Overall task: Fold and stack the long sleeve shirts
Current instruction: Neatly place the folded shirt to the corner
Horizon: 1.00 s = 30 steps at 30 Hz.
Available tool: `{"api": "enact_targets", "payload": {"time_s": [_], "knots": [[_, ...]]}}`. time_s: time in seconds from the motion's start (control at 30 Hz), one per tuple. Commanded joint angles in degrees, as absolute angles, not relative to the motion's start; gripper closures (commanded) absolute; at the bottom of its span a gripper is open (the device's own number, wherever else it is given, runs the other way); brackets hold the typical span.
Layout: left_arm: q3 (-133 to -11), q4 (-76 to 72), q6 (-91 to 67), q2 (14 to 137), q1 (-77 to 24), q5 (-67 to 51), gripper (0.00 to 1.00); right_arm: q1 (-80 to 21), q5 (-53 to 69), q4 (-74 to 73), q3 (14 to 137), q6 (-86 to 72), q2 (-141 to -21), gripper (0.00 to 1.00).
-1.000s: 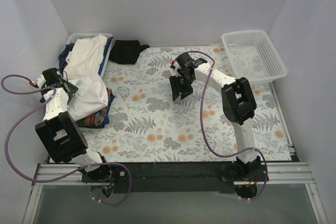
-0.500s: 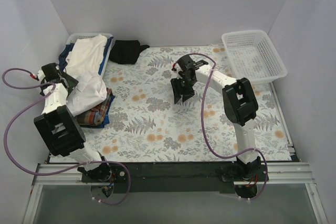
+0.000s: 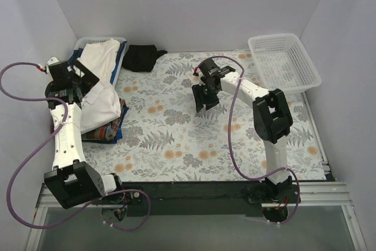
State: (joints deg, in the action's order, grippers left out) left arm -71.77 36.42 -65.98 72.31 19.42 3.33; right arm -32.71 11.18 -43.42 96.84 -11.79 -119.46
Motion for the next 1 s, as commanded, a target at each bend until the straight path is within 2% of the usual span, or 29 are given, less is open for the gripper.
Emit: {"api": "enact_targets", "payload": {"time_s": [0.0,0.13,0.27,0.43,0.53,0.97], "knots": [[-72.1,38.6,-65.0,71.7,9.2,3.2,0.02,-32.5,3.8,-41.9,96.2,-11.5,-111.3,0.41],[-71.5,36.5,-67.6,74.2,-2.4,4.1,0.02,-30.9,0.7,-40.3,94.8,-12.3,-107.7,0.39],[-73.3,36.2,-69.0,79.0,-9.2,7.8,0.02,-28.5,-2.4,-38.9,92.6,-13.3,-103.4,0.39],[-74.7,35.3,-68.3,84.9,-19.5,16.5,0.02,-25.5,-6.8,-34.9,85.2,-14.1,-97.2,0.38],[-74.9,33.5,-67.3,86.6,-23.9,17.3,0.02,-23.0,-8.8,-32.3,79.9,-15.0,-92.6,0.38],[-75.2,26.7,-62.5,90.8,-27.9,17.0,0.02,-17.5,-14.5,-27.4,67.4,-15.8,-76.3,0.37]]}}
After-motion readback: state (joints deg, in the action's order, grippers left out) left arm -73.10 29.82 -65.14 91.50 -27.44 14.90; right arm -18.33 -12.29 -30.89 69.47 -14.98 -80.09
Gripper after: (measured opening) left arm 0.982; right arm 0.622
